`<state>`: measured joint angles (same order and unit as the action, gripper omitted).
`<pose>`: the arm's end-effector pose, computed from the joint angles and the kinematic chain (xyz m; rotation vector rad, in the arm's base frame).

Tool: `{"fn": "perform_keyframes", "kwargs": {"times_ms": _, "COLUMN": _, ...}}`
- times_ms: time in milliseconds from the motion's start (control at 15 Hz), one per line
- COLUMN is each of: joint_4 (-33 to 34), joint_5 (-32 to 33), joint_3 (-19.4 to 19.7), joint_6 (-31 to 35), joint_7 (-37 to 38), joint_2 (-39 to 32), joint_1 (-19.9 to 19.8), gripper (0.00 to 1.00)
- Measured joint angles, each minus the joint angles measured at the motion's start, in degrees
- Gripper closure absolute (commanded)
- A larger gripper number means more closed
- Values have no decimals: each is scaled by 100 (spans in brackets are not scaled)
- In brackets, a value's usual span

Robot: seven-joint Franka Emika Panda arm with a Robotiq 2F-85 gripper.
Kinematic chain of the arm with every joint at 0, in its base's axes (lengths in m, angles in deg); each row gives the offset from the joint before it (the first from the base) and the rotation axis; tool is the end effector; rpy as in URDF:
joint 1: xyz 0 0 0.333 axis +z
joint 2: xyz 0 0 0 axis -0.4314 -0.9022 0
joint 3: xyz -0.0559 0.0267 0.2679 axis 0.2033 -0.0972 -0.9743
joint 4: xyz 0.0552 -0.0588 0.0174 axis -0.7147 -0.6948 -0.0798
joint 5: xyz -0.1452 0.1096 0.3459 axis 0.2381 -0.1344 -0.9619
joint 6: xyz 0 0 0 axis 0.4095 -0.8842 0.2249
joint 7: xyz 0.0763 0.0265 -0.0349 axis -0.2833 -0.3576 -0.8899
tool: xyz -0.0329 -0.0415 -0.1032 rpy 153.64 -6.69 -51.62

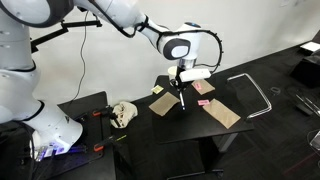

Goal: Remove the pen out of the cup and put it on the table

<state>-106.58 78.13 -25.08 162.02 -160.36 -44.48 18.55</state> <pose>0.6165 -0.0335 0.1886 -2.2633 -2.1032 0.1567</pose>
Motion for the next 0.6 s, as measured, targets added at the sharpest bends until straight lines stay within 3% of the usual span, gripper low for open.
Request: {"fn": "perform_keyframes", "kwargs": {"times_ms": 600, "joint_4": 340, "joint_5": 40, "joint_3": 64, "joint_6": 94, "joint_7": 23, "joint_2": -208, "joint_1": 11, "gripper": 97}}
